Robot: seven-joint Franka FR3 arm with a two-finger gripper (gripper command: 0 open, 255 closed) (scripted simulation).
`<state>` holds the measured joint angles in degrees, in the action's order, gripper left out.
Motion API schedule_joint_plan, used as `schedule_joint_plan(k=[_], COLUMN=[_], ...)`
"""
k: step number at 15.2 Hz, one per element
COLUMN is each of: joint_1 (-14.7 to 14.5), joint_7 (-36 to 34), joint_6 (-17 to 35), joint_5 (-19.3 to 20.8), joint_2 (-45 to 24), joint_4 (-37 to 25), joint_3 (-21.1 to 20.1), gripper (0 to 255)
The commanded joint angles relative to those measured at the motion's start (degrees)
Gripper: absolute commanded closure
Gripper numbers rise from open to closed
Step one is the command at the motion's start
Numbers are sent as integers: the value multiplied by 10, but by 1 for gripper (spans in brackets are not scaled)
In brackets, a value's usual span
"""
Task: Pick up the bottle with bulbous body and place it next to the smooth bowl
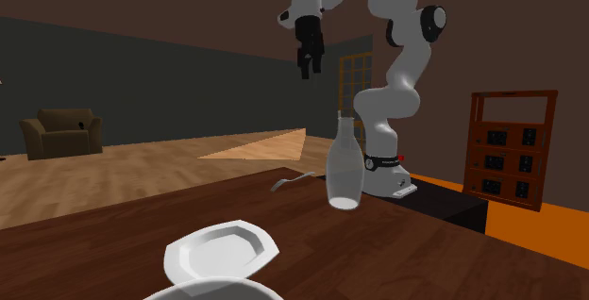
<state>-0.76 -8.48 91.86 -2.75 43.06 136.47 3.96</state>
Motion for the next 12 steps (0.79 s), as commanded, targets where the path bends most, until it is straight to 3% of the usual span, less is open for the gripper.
schedule_joint_plan(k=[1, 12], joint_1=[0, -51], joint_7=[0, -126], joint_6=[0, 126], joint_5=[0, -58], joint_2=[0, 138], joint_4=[0, 222], joint_3=[0, -147], gripper=[0, 0])
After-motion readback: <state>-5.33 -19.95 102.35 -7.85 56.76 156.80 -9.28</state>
